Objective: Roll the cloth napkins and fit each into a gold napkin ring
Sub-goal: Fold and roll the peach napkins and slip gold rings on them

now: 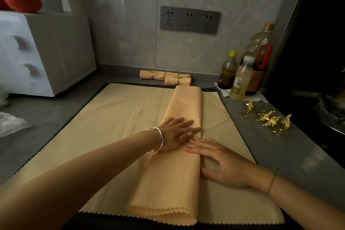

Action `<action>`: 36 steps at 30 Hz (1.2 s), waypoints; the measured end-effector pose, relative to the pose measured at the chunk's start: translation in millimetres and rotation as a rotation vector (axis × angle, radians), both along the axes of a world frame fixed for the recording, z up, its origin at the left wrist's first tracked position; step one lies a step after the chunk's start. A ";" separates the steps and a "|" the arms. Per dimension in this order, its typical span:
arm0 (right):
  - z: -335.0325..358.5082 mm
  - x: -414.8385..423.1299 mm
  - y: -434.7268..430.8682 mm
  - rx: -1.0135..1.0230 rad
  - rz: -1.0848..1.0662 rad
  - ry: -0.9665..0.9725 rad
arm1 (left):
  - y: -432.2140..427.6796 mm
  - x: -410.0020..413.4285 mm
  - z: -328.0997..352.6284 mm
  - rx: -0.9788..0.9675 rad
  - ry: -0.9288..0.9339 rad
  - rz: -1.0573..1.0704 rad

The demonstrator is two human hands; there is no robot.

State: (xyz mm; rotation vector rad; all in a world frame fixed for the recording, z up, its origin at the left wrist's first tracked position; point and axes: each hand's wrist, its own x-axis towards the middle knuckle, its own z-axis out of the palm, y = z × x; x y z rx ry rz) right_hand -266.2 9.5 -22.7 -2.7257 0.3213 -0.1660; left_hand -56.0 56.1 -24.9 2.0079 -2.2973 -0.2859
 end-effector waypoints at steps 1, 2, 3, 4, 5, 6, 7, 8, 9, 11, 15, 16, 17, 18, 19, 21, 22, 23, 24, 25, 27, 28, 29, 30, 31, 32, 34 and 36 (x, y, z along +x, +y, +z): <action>-1.1 0.0 0.1 0.002 0.000 -0.010 | -0.2 0.9 -1.8 -0.003 0.007 0.001; -2.4 0.8 0.2 0.000 0.000 -0.036 | -0.8 2.1 -3.0 -0.004 0.020 0.003; -3.7 2.5 0.4 0.001 -0.001 -0.069 | -1.3 2.7 -3.0 -0.004 0.044 0.009; -4.5 4.4 0.3 0.010 -0.005 -0.104 | -2.7 3.9 -2.2 -0.001 0.081 0.013; -5.7 7.1 -1.5 0.025 -0.015 -0.139 | -3.7 5.7 0.4 0.012 0.144 0.020; -5.7 10.1 -2.9 0.049 -0.025 -0.172 | -4.6 7.7 4.6 0.034 0.239 0.037; -4.7 12.9 -3.8 0.090 -0.027 -0.195 | -4.6 11.6 8.8 0.055 0.372 0.070; -2.3 15.6 -4.1 0.145 -0.020 -0.222 | -3.1 15.2 14.7 0.075 0.527 0.122; 2.3 17.8 -3.3 0.222 -0.016 -0.250 | -0.7 19.3 20.5 0.091 0.661 0.190; 14.9 24.9 -5.1 0.418 -0.044 -0.290 | 4.9 29.6 30.0 0.093 0.774 0.317; 42.5 49.8 -38.2 0.621 -0.243 -0.392 | 12.0 45.8 38.7 0.040 0.817 0.459; 51.1 57.6 -47.3 0.719 -0.292 -0.421 | 13.0 49.2 39.0 0.034 0.845 0.512; 59.5 65.0 -55.1 0.819 -0.358 -0.467 | 13.2 52.7 37.2 0.037 0.870 0.560; 67.2 73.7 -62.6 0.889 -0.451 -0.523 | 13.5 55.1 36.6 0.050 0.885 0.584; 71.6 81.9 -70.6 0.924 -0.559 -0.574 | 12.4 56.5 35.3 0.072 0.887 0.600; 68.4 98.7 -86.8 0.920 -0.719 -0.537 | 8.0 56.5 34.5 0.093 0.887 0.620; 62.9 106.2 -94.5 0.919 -0.768 -0.471 | 5.2 56.0 35.3 0.092 0.904 0.625; 54.7 110.6 -101.6 0.941 -0.805 -0.399 | 2.5 55.1 35.3 0.089 0.928 0.636; 48.9 113.8 -106.3 0.985 -0.836 -0.342 | -0.2 55.1 35.2 0.087 0.957 0.645; 45.1 116.0 -110.2 1.019 -0.865 -0.302 | -2.4 55.9 35.5 0.079 0.971 0.646; 44.6 118.0 -110.8 1.044 -0.877 -0.252 | -7.7 58.3 33.5 0.063 0.859 0.635; 45.1 119.6 -111.3 1.029 -0.886 -0.243 | -10.0 59.8 31.0 0.065 0.769 0.629; 46.8 120.4 -110.9 1.009 -0.898 -0.232 | -12.5 60.5 29.1 0.065 0.681 0.633; 47.7 120.8 -110.5 0.989 -0.921 -0.223 | -14.0 60.1 28.1 0.059 0.617 0.642; 47.7 120.5 -110.5 0.973 -0.941 -0.214 | -15.4 59.2 28.0 0.048 0.581 0.651; 47.2 120.3 -110.8 0.962 -0.951 -0.208 | -16.5 58.0 28.7 0.033 0.561 0.659; 46.7 117.2 -111.6 0.970 -0.954 -0.209 | -15.8 53.0 33.7 0.028 0.562 0.689; 46.1 112.5 -112.0 0.982 -0.935 -0.211 | -15.9 48.2 38.4 0.035 0.609 0.703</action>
